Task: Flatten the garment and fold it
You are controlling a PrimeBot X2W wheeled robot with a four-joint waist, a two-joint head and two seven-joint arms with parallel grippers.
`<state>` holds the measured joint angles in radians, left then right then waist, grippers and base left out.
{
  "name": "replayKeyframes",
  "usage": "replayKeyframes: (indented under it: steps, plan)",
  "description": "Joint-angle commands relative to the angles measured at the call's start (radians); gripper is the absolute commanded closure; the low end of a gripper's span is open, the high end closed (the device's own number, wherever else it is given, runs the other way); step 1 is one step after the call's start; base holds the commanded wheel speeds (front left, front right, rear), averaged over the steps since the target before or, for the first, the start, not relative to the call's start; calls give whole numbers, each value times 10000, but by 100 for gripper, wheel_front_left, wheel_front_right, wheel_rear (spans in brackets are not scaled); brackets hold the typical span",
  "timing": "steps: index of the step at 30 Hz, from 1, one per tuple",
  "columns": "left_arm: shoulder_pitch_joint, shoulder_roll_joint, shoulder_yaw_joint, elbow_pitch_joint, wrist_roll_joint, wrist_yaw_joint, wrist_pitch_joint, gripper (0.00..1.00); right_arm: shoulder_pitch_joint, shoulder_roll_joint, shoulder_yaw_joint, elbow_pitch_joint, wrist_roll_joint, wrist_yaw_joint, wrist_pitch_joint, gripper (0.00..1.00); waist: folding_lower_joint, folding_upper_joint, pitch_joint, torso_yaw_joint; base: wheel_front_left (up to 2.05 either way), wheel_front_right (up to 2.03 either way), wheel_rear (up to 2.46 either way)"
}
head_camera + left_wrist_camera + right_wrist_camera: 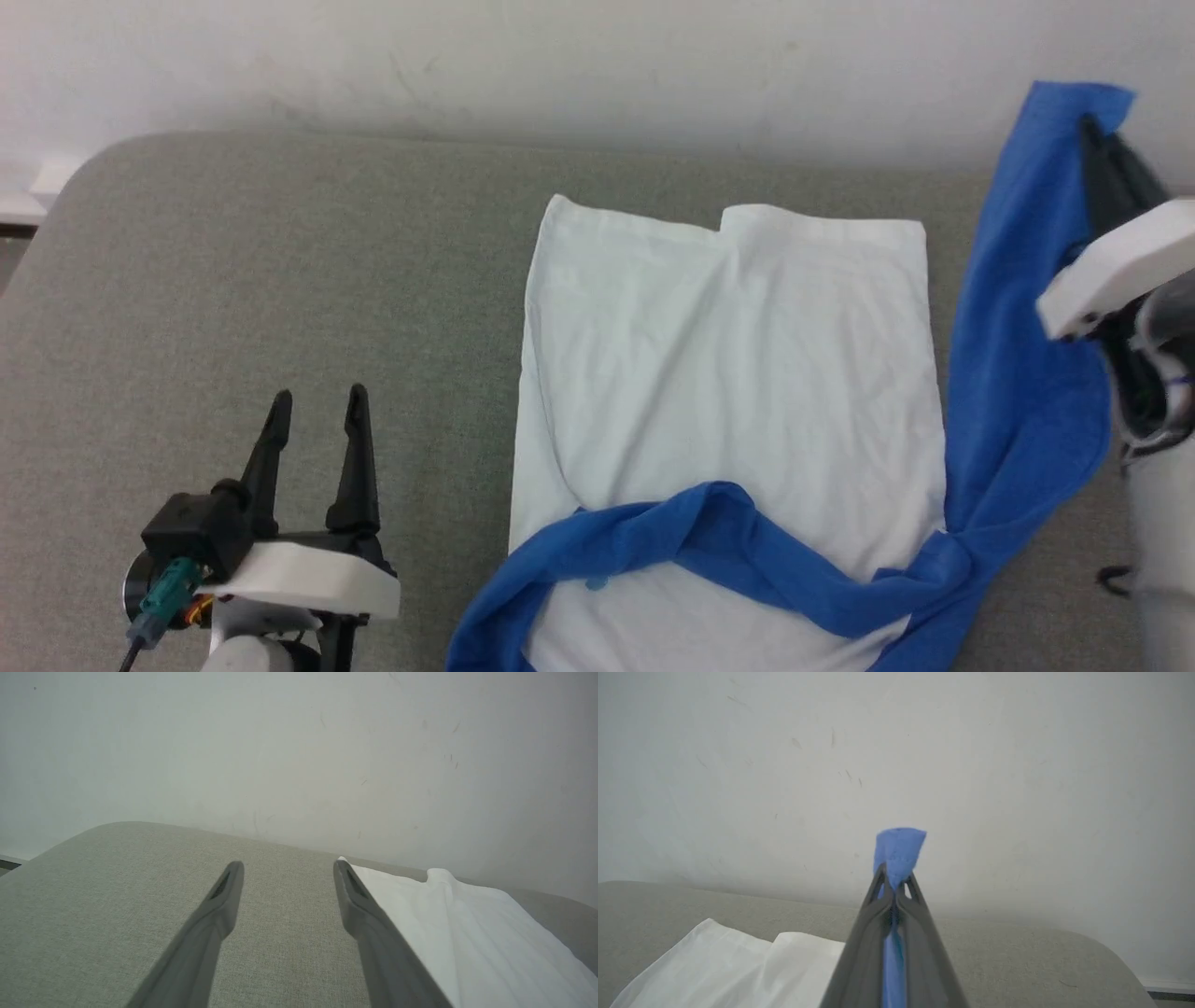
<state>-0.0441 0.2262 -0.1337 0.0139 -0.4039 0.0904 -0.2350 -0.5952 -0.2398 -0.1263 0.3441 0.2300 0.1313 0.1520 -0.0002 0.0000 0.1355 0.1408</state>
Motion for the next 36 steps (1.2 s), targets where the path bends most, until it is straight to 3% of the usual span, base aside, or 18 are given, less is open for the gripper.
replayKeyframes:
  steps: [1, 6, 10, 18, 23, 27, 28, 29, 30, 36]
  plan:
    - [203, 30, -23, -51, 72, 83, 53, 0, 573, 412, 281, -697, 48, -6, 147, 100, 2, 0, -872, -337, 0, 0, 0]
    - [558, 41, -116, -164, 38, 165, 263, 0, 2369, 1639, 1590, -2783, 175, -6, 705, 100, 2, 0, -1398, -386, 0, 0, 0]
    - [681, 64, -207, -271, 24, 198, 447, 0, 3400, 1881, 3044, -2990, 1133, -6, 775, 100, 2, 0, -1575, -318, 0, 0, 0]
    - [568, 74, -438, -389, 6, 119, 627, 0, 3768, 1893, 6632, -1597, 3661, -6, -249, 100, 2, 0, -1274, 49, 0, 0, 0]
    - [359, -17, -595, -299, -26, 34, 581, 0, 3156, 1894, 8612, -342, 4523, -6, -734, 100, 2, 0, -919, 325, 0, 0, 0]
    - [204, -96, -681, -97, -78, -55, 470, 0, 2788, 1894, 9450, 962, 4783, -6, -955, 100, 2, 0, -697, 523, 0, 0, 0]
    - [184, -126, -697, -49, -86, -56, 440, 0, 2708, 1894, 9631, 1269, 4804, -6, -922, 72, 2, 0, -660, 547, 0, 0, 0]
    - [165, -151, -714, -4, -88, -58, 408, 0, 2620, 1894, 9752, 1492, 4827, -6, -966, 31, 2, 0, -629, 568, 0, 0, 0]
    - [153, -173, -719, 41, -98, -56, 378, 0, 2530, 1894, 9832, 1649, 4853, -6, -1070, 0, 2, 0, -597, 575, 0, 0, 0]
    - [192, -140, -551, 322, -208, -42, 193, 0, 1941, 1895, 10082, 1209, 4812, -6, -2347, 0, 2, 0, -686, 369, 0, 0, 0]
